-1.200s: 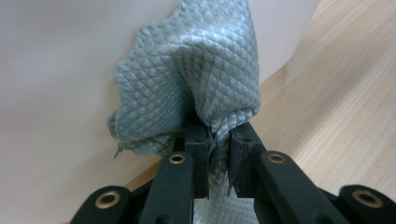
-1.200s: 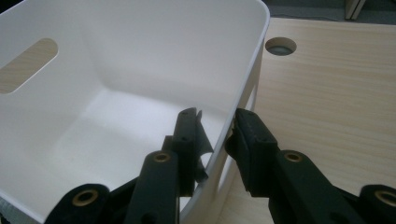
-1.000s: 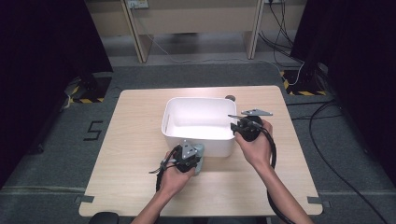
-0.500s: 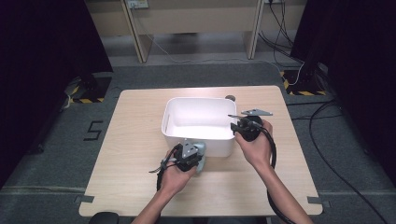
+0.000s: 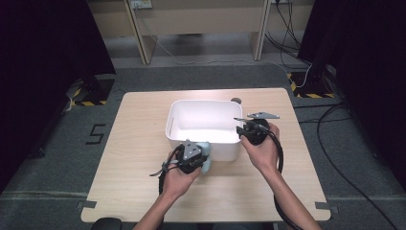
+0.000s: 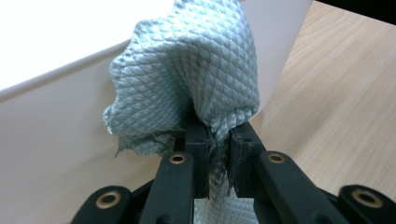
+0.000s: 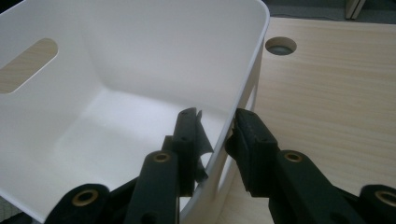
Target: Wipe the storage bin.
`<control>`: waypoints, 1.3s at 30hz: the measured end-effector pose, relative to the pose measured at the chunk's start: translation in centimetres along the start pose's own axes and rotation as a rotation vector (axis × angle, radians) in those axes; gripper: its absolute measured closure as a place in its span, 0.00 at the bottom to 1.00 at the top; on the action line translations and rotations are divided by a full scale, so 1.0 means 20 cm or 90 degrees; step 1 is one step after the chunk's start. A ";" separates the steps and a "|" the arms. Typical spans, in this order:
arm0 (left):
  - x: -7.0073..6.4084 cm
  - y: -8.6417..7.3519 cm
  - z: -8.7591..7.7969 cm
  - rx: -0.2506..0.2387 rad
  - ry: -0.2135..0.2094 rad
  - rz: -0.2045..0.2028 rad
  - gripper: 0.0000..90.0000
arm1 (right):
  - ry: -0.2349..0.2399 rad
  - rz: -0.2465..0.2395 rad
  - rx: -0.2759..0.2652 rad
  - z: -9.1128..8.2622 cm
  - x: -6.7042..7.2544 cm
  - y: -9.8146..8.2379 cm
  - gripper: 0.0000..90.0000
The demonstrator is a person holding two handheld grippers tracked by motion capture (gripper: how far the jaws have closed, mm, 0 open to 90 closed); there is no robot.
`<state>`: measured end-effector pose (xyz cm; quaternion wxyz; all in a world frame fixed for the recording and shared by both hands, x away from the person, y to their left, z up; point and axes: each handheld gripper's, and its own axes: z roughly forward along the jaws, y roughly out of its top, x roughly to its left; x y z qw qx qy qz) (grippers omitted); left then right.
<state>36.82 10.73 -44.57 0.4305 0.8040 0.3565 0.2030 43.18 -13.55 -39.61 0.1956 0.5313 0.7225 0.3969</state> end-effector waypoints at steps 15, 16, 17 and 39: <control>-0.02 0.00 0.02 0.005 0.001 0.008 0.89 | 0.001 0.004 0.001 0.00 0.00 0.00 0.79; -0.03 0.00 0.03 0.004 0.003 0.008 0.89 | 0.001 0.004 0.001 0.00 0.00 0.00 0.79; -0.03 0.00 0.03 0.004 0.003 0.007 0.89 | 0.001 0.004 0.001 0.00 0.00 0.00 0.79; -0.04 -0.06 0.09 0.018 0.007 0.016 0.89 | 0.001 0.001 0.001 0.00 0.00 0.00 0.79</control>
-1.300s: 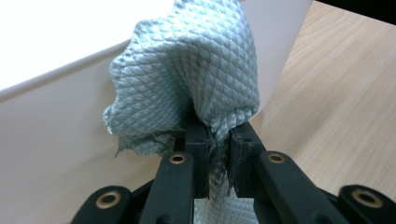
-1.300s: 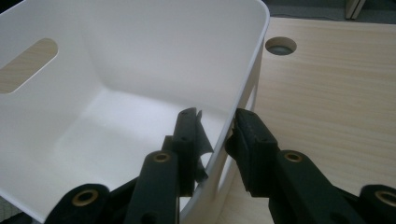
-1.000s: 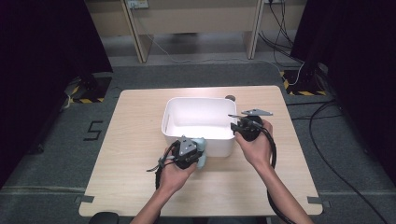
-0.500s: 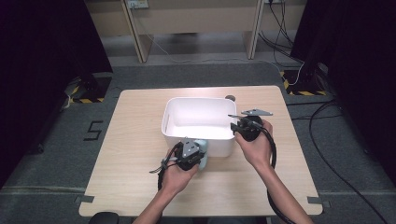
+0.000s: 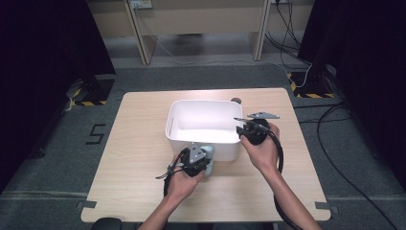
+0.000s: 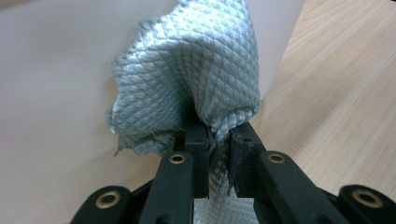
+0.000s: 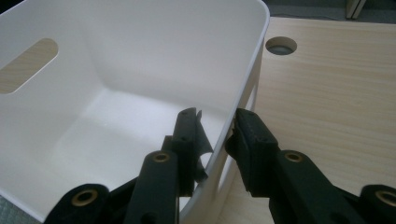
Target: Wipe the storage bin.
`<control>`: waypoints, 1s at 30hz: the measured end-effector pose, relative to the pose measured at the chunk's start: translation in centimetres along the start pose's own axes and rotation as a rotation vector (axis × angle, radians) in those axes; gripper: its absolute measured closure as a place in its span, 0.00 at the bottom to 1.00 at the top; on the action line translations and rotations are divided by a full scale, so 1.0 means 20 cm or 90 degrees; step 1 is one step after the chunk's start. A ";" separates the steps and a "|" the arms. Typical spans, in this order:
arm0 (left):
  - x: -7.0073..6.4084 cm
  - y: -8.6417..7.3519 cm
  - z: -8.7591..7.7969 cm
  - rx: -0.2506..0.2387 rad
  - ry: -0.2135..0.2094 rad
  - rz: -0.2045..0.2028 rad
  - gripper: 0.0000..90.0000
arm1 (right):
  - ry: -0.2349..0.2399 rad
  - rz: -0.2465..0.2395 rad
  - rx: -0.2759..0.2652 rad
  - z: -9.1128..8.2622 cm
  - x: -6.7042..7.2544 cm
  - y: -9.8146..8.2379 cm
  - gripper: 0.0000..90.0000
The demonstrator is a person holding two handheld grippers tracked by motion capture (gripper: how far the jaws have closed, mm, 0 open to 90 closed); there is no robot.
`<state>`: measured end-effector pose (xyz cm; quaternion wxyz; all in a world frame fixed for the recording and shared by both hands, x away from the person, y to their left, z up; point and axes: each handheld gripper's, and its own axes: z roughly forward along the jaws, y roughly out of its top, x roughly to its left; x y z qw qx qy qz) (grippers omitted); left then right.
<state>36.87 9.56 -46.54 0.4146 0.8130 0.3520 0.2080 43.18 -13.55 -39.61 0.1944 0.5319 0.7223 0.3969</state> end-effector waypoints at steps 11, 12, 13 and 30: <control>-0.01 -0.03 0.04 0.012 -0.002 0.003 0.89 | -0.001 -0.003 0.000 0.00 0.00 0.00 0.79; -0.01 -0.03 0.04 0.014 -0.003 0.001 0.89 | -0.001 -0.003 -0.001 0.00 0.00 0.00 0.79; -0.01 -0.03 0.05 0.016 -0.003 0.001 0.89 | -0.001 -0.003 -0.001 0.00 0.00 0.00 0.79; -0.01 -0.05 0.08 0.031 -0.006 0.005 0.89 | -0.001 -0.002 0.000 0.00 0.00 0.00 0.79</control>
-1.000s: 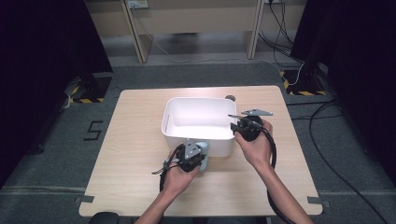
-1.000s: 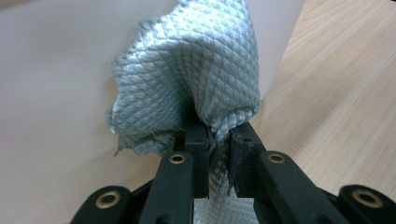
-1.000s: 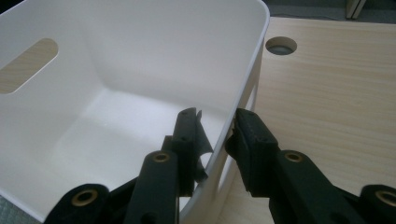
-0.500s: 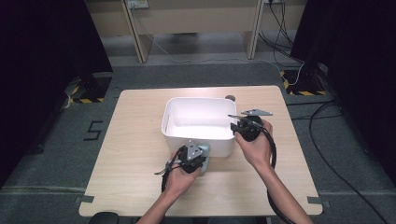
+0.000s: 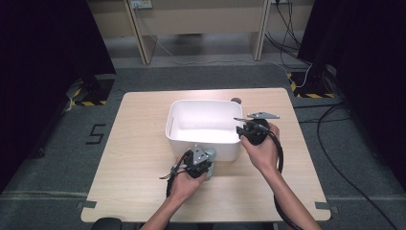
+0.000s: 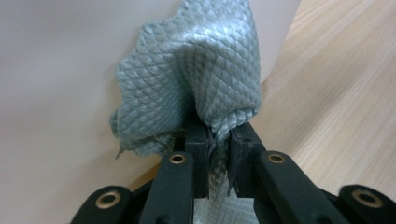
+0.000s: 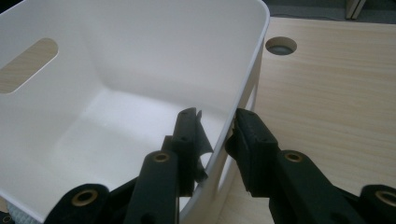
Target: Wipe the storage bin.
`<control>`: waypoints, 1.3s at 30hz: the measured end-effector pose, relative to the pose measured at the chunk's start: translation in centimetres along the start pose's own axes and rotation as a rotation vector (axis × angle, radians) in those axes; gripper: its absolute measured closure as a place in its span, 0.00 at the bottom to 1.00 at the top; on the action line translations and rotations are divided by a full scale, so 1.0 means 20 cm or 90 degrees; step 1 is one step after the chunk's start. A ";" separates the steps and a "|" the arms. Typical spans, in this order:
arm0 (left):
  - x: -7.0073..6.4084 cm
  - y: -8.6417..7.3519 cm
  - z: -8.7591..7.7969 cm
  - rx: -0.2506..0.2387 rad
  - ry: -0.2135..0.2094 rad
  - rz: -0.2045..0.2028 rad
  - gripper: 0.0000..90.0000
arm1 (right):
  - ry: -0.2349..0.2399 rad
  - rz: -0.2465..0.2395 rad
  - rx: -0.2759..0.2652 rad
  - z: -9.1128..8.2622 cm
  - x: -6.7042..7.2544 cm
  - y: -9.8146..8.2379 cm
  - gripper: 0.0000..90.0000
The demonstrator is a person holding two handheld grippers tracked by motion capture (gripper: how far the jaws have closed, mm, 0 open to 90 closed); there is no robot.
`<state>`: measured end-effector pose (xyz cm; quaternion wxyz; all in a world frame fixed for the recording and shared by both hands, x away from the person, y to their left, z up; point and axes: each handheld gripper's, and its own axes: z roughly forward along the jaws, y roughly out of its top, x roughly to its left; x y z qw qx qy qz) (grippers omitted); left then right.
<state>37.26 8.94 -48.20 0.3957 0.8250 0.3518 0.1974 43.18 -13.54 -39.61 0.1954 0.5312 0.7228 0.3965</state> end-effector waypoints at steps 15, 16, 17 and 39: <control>-0.03 0.02 0.02 -0.001 -0.005 0.003 0.89 | -0.001 -0.001 0.000 0.00 0.00 0.00 0.79; -0.03 0.02 0.02 0.000 -0.005 0.004 0.89 | -0.001 0.000 0.000 0.00 0.00 0.00 0.79; -0.03 0.03 0.02 -0.001 -0.008 0.004 0.89 | -0.001 0.000 0.001 0.00 0.00 0.00 0.79; -0.04 0.05 0.02 -0.015 -0.010 0.000 0.89 | 0.002 0.014 0.021 0.01 0.02 -0.01 0.75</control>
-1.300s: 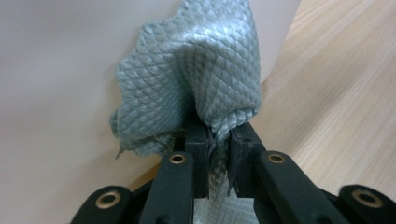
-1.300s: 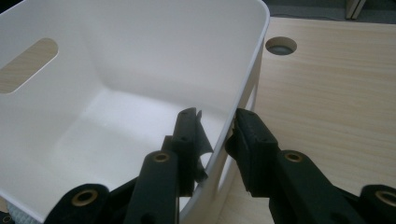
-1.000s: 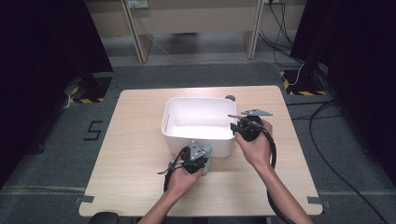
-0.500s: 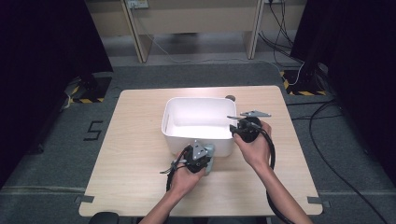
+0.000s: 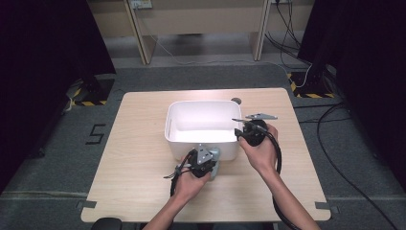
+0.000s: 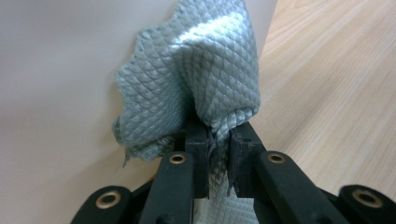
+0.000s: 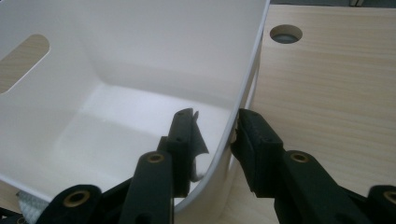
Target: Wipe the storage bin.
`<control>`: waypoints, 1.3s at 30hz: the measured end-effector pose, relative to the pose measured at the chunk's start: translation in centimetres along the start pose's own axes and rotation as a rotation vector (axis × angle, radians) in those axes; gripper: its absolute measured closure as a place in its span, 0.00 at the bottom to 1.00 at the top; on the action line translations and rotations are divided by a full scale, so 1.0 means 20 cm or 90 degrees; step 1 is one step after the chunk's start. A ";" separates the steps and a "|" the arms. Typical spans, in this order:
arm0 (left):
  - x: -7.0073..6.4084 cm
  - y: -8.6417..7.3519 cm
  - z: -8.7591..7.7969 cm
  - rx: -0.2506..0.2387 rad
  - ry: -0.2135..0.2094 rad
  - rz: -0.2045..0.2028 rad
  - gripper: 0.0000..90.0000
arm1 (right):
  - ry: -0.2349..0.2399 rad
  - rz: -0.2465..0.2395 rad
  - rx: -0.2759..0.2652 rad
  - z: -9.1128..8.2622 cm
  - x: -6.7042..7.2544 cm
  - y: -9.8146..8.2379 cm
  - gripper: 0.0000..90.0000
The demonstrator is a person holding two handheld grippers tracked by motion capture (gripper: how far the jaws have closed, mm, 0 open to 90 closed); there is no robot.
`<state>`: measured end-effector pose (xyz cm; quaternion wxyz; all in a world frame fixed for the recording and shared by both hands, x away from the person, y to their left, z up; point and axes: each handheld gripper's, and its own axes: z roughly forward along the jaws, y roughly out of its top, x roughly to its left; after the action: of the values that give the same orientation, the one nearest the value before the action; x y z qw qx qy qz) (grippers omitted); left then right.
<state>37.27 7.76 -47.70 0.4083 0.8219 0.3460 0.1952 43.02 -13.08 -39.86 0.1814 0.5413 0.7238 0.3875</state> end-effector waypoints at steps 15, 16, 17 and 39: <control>0.00 0.03 -0.02 -0.008 0.013 -0.007 0.89 | 0.004 0.004 -0.005 -0.03 0.02 0.01 0.78; 0.00 0.04 -0.02 -0.009 0.013 -0.006 0.89 | 0.004 0.004 -0.005 -0.03 0.02 0.01 0.78; 0.00 0.04 -0.02 -0.009 0.014 -0.007 0.89 | 0.004 0.004 -0.005 -0.03 0.02 0.01 0.78; -0.02 0.12 -0.08 -0.038 0.008 -0.010 0.89 | 0.008 0.005 -0.006 -0.03 0.02 0.01 0.78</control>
<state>37.10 7.34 -44.82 0.4321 0.8053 0.3489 0.2074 42.55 -12.95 -39.22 0.1780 0.5409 0.7208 0.3952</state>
